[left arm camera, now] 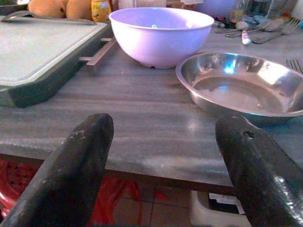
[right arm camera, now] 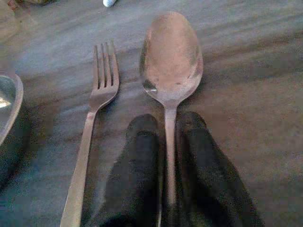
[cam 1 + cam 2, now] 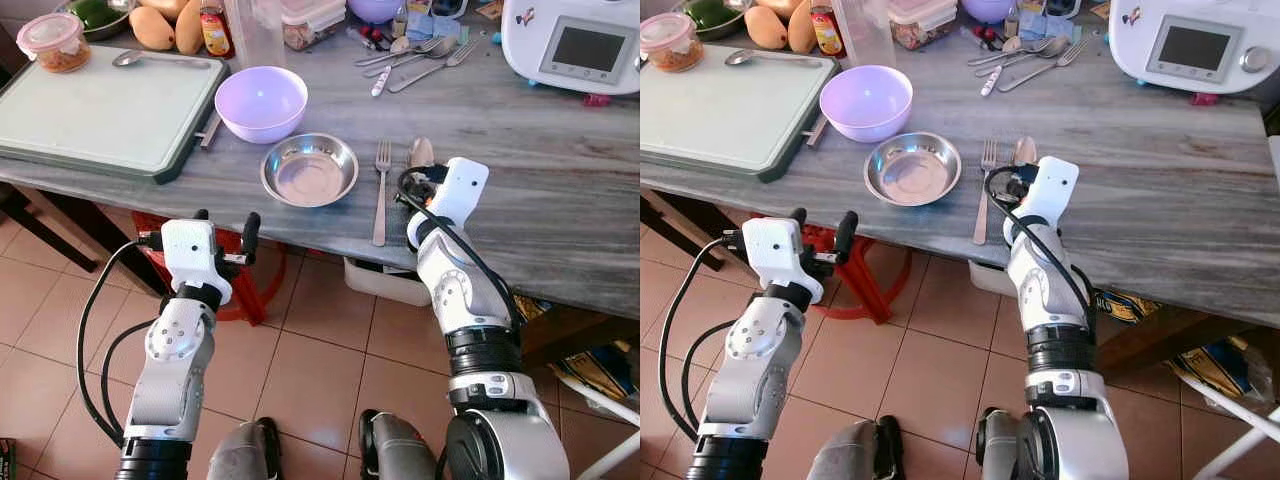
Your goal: Setting the table
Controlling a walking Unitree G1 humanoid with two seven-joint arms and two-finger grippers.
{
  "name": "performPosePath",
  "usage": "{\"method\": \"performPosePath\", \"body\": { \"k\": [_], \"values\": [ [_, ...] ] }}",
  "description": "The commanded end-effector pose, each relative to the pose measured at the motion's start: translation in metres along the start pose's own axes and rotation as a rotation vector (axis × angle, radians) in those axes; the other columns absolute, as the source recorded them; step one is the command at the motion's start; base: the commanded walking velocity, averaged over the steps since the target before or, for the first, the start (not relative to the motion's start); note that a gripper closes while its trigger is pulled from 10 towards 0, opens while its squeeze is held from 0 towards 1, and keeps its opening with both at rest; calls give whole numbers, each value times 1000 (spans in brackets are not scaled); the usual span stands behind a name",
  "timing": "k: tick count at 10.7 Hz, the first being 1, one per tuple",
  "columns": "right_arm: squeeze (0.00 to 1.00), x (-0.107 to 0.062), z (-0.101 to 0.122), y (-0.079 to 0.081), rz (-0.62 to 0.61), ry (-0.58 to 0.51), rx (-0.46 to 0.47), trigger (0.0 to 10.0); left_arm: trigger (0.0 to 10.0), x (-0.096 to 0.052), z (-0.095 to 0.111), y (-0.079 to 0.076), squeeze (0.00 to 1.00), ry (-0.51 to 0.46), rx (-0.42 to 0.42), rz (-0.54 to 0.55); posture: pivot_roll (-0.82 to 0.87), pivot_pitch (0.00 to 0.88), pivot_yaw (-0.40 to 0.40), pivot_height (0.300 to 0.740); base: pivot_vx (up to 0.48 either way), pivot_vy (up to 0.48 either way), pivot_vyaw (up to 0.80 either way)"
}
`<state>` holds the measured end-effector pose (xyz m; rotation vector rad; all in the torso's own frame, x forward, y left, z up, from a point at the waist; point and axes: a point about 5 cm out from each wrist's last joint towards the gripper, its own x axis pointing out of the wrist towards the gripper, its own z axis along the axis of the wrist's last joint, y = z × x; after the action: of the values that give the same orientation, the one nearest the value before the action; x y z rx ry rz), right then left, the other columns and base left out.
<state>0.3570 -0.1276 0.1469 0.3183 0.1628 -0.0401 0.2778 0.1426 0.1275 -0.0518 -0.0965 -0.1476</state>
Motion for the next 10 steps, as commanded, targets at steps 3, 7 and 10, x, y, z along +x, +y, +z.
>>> {"method": "performPosePath", "body": {
  "k": [3, 7, 10],
  "values": [
    [1000, -4, -21, -6, -15, 90, -6, 10000, 10000, -2, -5, 1, 0, 26, 1, 1, -55, 199, 47, 740, 0, 0, 0],
    [0, -9, -15, -10, -8, 40, -77, 10000, 10000, -1, -5, 1, 0, 22, 2, 0, -56, 196, 48, 740, 0, 0, 0],
    [0, -17, -5, -14, 44, -74, -53, 10000, 10000, -1, -7, 2, 0, 35, 2, 21, -53, 179, 51, 740, 0, 0, 0]
  ]
}}
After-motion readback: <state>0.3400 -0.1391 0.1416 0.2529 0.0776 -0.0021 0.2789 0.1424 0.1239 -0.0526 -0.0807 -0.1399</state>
